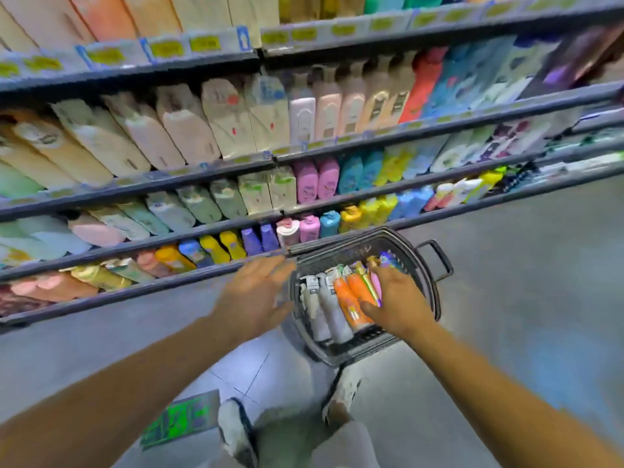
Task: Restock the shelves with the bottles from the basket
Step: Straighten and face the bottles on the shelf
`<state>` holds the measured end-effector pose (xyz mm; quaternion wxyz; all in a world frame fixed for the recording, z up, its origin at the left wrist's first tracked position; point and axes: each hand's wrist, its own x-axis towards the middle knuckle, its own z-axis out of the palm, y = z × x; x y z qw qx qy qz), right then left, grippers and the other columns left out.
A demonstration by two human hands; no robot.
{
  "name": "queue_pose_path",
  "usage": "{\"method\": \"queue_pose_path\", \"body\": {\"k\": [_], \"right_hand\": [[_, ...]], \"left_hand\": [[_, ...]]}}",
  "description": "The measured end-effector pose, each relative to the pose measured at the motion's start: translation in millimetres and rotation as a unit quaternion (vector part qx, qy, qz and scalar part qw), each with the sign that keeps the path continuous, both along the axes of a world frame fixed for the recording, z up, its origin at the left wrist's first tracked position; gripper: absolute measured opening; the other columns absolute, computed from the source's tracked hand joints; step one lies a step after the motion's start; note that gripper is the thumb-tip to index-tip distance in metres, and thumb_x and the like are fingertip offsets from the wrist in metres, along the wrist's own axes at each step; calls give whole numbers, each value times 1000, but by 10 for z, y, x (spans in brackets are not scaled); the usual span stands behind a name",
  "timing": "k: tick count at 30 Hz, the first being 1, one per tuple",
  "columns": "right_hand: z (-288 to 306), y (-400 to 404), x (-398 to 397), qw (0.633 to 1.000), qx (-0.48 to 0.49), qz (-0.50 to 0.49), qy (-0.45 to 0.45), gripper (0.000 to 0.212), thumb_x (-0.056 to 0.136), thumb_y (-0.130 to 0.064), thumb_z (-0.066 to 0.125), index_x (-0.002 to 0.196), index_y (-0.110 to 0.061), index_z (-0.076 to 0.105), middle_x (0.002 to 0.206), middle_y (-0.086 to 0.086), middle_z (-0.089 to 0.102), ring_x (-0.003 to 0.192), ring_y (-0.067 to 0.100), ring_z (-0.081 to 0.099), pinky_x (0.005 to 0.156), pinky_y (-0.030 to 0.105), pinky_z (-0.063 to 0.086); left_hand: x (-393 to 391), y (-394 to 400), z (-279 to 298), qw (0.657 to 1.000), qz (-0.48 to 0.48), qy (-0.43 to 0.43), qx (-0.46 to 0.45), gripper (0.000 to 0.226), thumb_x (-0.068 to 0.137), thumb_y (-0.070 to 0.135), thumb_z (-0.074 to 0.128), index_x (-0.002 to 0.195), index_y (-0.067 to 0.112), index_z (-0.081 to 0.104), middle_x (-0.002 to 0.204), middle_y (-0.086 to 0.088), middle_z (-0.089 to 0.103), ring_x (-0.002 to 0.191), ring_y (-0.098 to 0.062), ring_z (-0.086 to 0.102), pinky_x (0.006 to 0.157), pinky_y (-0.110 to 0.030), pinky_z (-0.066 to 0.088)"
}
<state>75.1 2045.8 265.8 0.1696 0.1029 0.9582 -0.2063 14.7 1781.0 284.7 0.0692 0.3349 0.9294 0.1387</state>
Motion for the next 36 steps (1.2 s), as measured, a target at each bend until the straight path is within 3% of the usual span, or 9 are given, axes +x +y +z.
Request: {"method": "queue_pose_path", "body": {"k": [6,10,20,24,29,33,36], "right_hand": [[-827,819,-92,997,-20,-11,-77,64,88,-37,65,140,-5,47,134,18,56,123,34,52,103,38,40],[-1384,1048,-177,992,-32,-28,-121,62,88,-37,66,139,-9,45,131,15,54,120,35,50,92,38,49],[-2935,732,-244,975,-138,-63,-164,55,86,-28,70,133,-9,47,129,13,51,117,31,52,90,36,48],[-3465,477,-241,975,-145,-91,-140,72,82,-20,75,143,-5,40,138,14,45,125,33,45,97,37,43],[-3961,183,-322,983,-60,-107,-139,92,84,-32,72,157,-17,16,161,6,19,146,29,22,115,41,24],[-4132,1,-353,988,56,-117,-84,84,75,-20,77,147,1,39,140,24,49,121,46,51,99,56,41],[-4239,-62,-303,982,89,-110,-129,74,91,-33,59,152,-2,30,139,26,45,126,44,43,108,53,26]], "left_hand": [[-170,860,-661,996,-10,-80,-34,66,67,19,87,125,0,64,123,-24,64,104,-45,65,86,-52,56],[-330,1187,-1237,992,21,-119,-38,66,81,25,77,140,8,54,142,-18,52,127,-39,51,107,-46,40],[-537,1387,-2800,975,54,-203,-79,69,86,32,71,147,15,44,150,-9,46,135,-32,43,111,-42,37],[-624,1281,-3281,970,42,-226,-78,69,86,31,73,147,13,46,146,-9,49,131,-33,45,108,-43,39],[-772,1151,-3735,962,33,-260,-80,67,88,34,68,148,17,43,149,-3,45,132,-28,41,108,-41,38],[-842,1074,-3956,956,27,-283,-72,67,89,34,68,148,16,43,149,-4,45,133,-30,41,108,-43,39],[-863,1041,-4047,953,25,-294,-67,67,88,33,68,148,16,42,149,-3,45,132,-30,41,107,-43,39]]}}
